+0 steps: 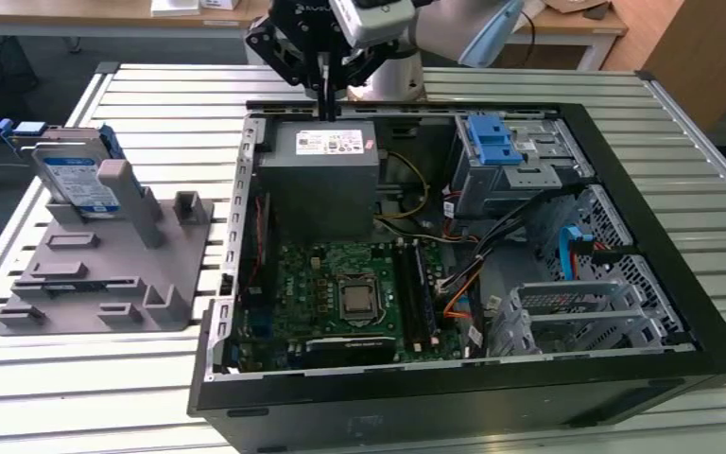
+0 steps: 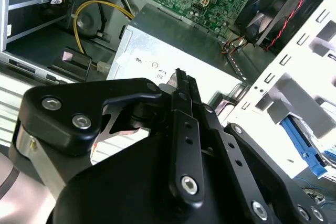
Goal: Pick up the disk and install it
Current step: 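Reach for the disk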
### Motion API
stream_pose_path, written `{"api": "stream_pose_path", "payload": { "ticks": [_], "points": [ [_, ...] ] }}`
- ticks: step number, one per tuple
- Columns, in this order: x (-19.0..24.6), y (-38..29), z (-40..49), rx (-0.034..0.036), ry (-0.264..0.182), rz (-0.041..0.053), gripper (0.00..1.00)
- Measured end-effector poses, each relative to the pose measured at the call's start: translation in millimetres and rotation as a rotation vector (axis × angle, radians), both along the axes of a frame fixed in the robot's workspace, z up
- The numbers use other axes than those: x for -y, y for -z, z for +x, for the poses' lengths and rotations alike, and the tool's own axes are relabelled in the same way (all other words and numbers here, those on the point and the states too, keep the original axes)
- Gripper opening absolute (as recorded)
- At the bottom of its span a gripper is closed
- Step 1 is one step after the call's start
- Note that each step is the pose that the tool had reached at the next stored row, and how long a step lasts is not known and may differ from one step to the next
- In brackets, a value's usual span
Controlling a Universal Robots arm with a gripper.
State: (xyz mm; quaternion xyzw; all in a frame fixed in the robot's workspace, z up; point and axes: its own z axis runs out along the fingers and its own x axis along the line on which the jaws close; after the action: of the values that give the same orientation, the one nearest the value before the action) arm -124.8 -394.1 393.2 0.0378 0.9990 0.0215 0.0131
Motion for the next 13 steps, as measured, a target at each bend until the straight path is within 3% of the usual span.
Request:
{"api": "stream_pose_path", "payload": {
  "ticks": [4, 13],
  "points": [
    [-4.1, 0.4, -8.9, -0.0001, 0.0, -0.0001, 0.15],
    [-5.6, 1.5, -20.7, 0.0, 0.0, -0.0001, 0.15]
  ]
}}
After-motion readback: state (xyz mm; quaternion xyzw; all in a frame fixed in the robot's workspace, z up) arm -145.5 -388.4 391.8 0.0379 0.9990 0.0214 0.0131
